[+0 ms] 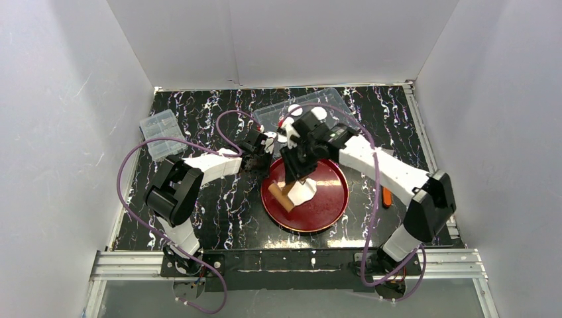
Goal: Roll out the dumpling wrappers from the dough
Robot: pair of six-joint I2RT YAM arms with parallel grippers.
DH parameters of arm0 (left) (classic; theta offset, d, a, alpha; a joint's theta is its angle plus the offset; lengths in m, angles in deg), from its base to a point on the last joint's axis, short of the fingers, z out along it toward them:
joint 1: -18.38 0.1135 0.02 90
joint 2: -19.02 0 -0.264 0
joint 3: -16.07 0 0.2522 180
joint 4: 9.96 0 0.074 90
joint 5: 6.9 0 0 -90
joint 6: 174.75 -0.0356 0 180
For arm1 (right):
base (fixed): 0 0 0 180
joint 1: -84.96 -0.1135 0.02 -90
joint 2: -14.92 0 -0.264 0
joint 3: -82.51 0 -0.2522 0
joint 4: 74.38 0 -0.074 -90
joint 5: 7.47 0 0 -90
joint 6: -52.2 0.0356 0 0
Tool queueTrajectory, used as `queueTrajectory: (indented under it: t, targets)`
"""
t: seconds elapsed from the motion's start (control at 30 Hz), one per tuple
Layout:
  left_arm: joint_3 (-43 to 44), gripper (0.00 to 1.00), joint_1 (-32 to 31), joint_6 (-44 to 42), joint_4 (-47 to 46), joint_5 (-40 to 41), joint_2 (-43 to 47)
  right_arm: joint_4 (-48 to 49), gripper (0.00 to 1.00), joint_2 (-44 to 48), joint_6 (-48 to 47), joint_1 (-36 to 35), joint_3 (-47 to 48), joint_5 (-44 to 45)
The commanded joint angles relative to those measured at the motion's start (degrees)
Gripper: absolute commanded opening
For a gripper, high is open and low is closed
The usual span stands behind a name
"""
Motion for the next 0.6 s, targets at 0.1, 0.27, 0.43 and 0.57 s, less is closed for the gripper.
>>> queueTrajectory:
  t: [0.1, 0.27, 0.43, 0.57]
  targets:
    - [-1.5, 0.0, -0.1, -2.6, 5.4, 3.8, -1.2, 0.0, 0.01, 4.6, -1.6, 7.4, 5.0, -1.5]
    - [-1.5, 0.0, -0.1, -2.7, 5.4, 3.9, -1.3, -0.9, 0.01, 1.4, -3.6, 8.7, 3.8, 1.2]
    - [-1.5, 0.0, -0.1, -2.6, 5.4, 3.9, -1.5, -1.1, 0.01, -1.8, -4.1, 8.9, 0.6, 3.2]
    - [-1.5, 0.0, -0.1, -2.7, 5.4, 4.1, -1.7, 0.0, 0.01, -3.8, -3.8, 8.9, -2.8, 3.9]
